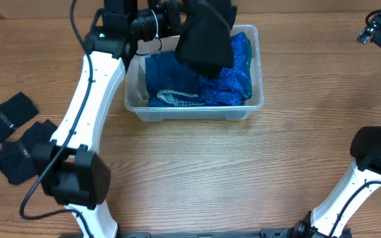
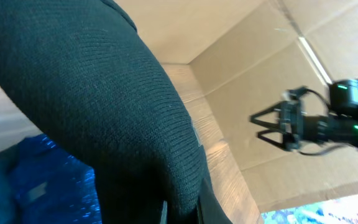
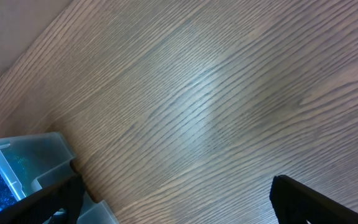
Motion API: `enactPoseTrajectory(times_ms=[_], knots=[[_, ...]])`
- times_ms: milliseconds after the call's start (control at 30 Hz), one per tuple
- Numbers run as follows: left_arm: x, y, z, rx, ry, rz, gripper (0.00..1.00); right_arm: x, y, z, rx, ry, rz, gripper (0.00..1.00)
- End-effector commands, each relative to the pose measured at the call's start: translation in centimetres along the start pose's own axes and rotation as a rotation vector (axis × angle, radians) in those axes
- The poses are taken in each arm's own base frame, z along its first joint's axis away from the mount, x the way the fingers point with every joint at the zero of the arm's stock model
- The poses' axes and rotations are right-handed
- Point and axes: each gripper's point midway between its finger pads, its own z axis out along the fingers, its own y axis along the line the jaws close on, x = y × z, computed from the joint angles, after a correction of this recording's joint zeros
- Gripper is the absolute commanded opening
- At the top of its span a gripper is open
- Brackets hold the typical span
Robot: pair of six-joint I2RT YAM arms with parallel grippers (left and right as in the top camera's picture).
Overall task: Pack container
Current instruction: 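Lift the black garment with the left gripper and carry it over the container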
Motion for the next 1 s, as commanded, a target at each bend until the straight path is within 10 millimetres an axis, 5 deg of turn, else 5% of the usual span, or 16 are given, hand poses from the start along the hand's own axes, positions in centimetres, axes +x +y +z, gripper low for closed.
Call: enactPoseTrajectory(times_ms=[0, 233, 400, 500, 533, 667, 833, 967], knots=[[-0.4, 1.6, 0.6, -0.054, -0.014, -0.067, 0.04, -0.5, 0.6, -2.3, -0.017, -0.062, -0.011, 1.00], [2.6, 6.7, 2.3, -0.196, 0.057, -0.189, 0.04, -0.5, 0.6, -2.3, -0.017, -0.062, -0.011, 1.00], [3.8, 8.1, 2.4, -0.237, 0.094, -0.213, 0.04, -0.5, 0.6, -2.3, -0.017, -0.062, -0.011, 1.00], [4.8, 8.5, 2.2, -0.253, 0.131, -0.197, 0.50, -0.5, 0.6, -2.3, -0.017, -0.062, -0.011, 1.00], [5.1, 8.6, 2.1, -0.259, 0.143, -0.199, 0.53, -0.5, 0.6, -2.3, -0.017, -0.062, -0.011, 1.00], [5.9, 8.5, 1.9, -0.249, 0.179, -0.205, 0.49, -0.5, 0.6, -2.3, -0.017, -0.062, -0.011, 1.00], [5.7, 5.5, 1.7, -0.127, 0.209, -0.142, 0.43, -0.5, 0.6, -2.3, -0.017, -0.062, -0.011, 1.00], [5.1, 3.5, -0.7, -0.183, 0.191, -0.010, 0.44, -0.5, 0.6, -2.3, -0.017, -0.062, -0.011, 1.00]])
